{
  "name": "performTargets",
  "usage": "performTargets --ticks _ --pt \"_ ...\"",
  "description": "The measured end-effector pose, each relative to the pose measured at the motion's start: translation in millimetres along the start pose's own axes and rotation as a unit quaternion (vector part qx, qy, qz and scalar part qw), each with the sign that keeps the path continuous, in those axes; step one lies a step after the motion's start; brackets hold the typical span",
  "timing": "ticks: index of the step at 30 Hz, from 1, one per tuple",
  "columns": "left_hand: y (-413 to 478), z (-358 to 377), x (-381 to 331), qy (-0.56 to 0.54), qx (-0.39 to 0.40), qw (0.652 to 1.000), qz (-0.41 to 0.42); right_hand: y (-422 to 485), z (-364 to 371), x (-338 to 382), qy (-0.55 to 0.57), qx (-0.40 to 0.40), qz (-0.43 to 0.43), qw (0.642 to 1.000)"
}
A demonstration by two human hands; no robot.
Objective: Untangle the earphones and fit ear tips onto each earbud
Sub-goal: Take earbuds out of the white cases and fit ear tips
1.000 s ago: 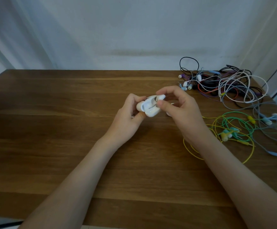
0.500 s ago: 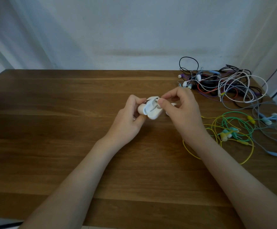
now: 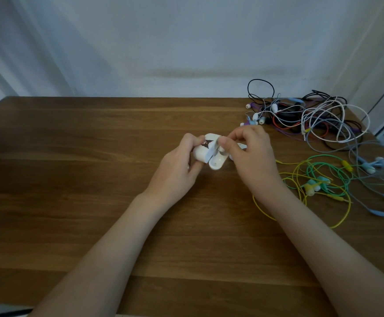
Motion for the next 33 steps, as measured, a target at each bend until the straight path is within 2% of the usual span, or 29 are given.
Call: performTargets --ticks 9,12,17,28,33 --pt "4.3 -0.7 7.1 -0.066 -0.005 0.997 -0.037 -2.7 -8.2 11.7 -0.008 -0.030 -0.069 0.997" --pt "4.7 1.2 9.2 -0.082 0.013 0.996 -0.044 -9.1 -4.1 22.4 0.011 0.011 -0.104 0.994" --pt "4.5 1.4 8.7 -0.091 0.024 0.995 -0.040 -17.3 8.5 35.3 -0.024 0.082 -0.171 0.982" --pt "5.0 1.3 9.9 -0.107 0.013 0.993 -0.046 -13.1 -3.1 36.8 -0.042 0.021 -0.241 0.969" --pt "4.4 4.1 8.2 -0.094 0.043 0.994 -0.039 -11.3 4.7 33.9 -0.054 0.064 -0.255 0.963"
Point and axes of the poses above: each hand's wrist, its own y-axis towards the middle knuckle, its own z-axis out of the palm, x = y × z, the point moved 6 cm from there along y, towards the middle knuckle, and after that the axes turned 1 degree about -z, right-handed, at the moved point
